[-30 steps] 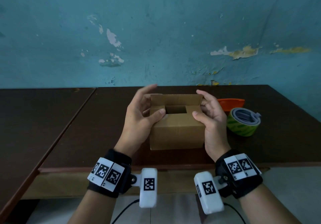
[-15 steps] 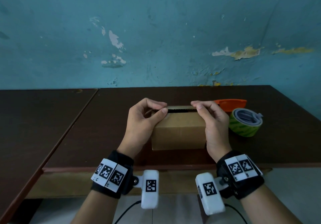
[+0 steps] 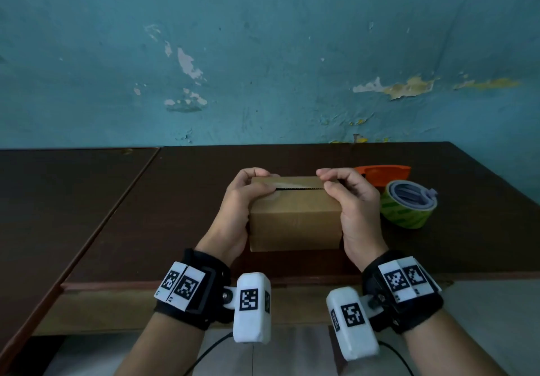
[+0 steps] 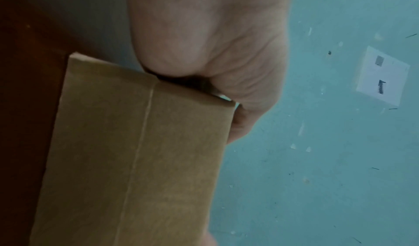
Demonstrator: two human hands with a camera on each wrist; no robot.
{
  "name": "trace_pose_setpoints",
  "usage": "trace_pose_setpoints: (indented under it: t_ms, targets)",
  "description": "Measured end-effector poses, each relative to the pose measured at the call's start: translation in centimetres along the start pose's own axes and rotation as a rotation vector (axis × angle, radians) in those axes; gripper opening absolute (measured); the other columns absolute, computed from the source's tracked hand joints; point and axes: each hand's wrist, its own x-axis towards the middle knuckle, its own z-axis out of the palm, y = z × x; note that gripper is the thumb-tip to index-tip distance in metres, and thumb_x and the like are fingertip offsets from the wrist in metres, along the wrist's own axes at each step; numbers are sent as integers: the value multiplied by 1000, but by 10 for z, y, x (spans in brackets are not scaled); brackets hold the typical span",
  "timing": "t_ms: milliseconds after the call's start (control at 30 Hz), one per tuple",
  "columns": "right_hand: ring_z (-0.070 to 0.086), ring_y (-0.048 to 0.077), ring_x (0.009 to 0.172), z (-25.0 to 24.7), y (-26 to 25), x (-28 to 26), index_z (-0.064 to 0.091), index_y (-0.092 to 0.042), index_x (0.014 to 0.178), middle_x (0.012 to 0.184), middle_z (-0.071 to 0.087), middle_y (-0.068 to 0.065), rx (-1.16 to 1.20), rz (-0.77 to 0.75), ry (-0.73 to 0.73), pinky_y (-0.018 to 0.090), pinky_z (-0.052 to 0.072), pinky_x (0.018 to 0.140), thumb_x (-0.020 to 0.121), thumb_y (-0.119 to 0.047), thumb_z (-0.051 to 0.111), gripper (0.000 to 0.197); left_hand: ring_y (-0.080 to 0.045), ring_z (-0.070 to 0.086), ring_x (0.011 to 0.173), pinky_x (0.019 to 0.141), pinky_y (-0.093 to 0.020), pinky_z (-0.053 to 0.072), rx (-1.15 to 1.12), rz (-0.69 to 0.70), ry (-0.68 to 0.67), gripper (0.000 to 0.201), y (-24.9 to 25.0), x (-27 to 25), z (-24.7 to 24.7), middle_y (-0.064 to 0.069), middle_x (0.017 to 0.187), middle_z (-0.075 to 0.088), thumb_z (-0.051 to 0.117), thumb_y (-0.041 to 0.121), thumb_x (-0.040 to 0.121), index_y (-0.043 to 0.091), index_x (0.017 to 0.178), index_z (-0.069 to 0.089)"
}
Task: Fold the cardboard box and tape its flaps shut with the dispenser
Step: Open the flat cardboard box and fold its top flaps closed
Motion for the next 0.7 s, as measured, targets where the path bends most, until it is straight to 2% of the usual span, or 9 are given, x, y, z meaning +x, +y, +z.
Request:
trace_pose_setpoints:
  t_ms: [100, 167, 233, 333, 467, 533, 600, 700]
  targets:
    - [70, 14, 106, -1, -1, 1, 73, -8, 90, 103, 76, 5, -16, 11, -18, 20, 52, 89, 89, 6, 62, 18, -21, 68, 88, 68, -33, 54, 35, -56, -12, 17, 2, 0, -2, -7, 106, 74, 67, 16, 88, 17, 105, 68]
    - [70, 14, 106, 0, -2, 1, 72, -8, 90, 103, 76, 5, -27, 10, -21, 20, 52, 89, 89, 7, 62, 19, -22, 68, 89, 70, -34, 54, 55, -65, -24, 29, 1, -1, -2, -8, 104, 73, 70, 26, 81, 17, 109, 70]
    - [70, 15, 104, 0, -3, 2, 72, -9, 89, 102, 76, 6, -28, 10, -20, 19, 52, 87, 88, 9, 61, 20, -23, 70, 91, 73, -36, 56, 55, -71, -14, 40, 0, -4, -1, -10, 107, 74, 70, 31, 82, 11, 117, 69]
    - [70, 13, 103, 2, -4, 0, 72, -11, 88, 101, 76, 5, -37, 11, -14, 16, 51, 84, 89, 8, 61, 22, -24, 71, 91, 70, -35, 57, 85, -81, 13, 35, -1, -6, 2, -12, 110, 74, 67, 25, 93, 9, 124, 66]
    - [68, 8, 100, 4, -2, -4, 73, -12, 97, 105, 75, 2, -78, 10, 4, 15, 50, 84, 92, 0, 62, 16, -25, 68, 91, 67, -33, 55, 144, -87, 5, 32, 5, -4, 2, -11, 109, 72, 63, 18, 94, 8, 124, 65]
    - [67, 12, 101, 3, 0, -4, 72, -14, 100, 107, 74, 4, -70, 45, -6, 20, 51, 86, 91, -5, 65, 14, -25, 67, 91, 66, -33, 54, 170, -88, 7, 31, 6, -3, 3, -11, 107, 71, 63, 17, 93, 6, 122, 65]
    - [68, 18, 104, 2, 0, -3, 71, -16, 99, 108, 74, 3, -64, 82, -24, 30, 53, 90, 89, -7, 67, 15, -25, 67, 91, 65, -33, 53, 197, -99, 10, 28, 7, -1, 3, -11, 106, 71, 63, 15, 91, 8, 118, 66]
    - [69, 18, 104, 1, -3, 0, 68, -15, 95, 107, 75, 4, -55, 109, -52, 32, 53, 88, 88, 1, 64, 19, -27, 66, 92, 68, -35, 51, 223, -113, 11, 20, 8, 0, 2, -12, 106, 71, 64, 14, 89, 15, 108, 67]
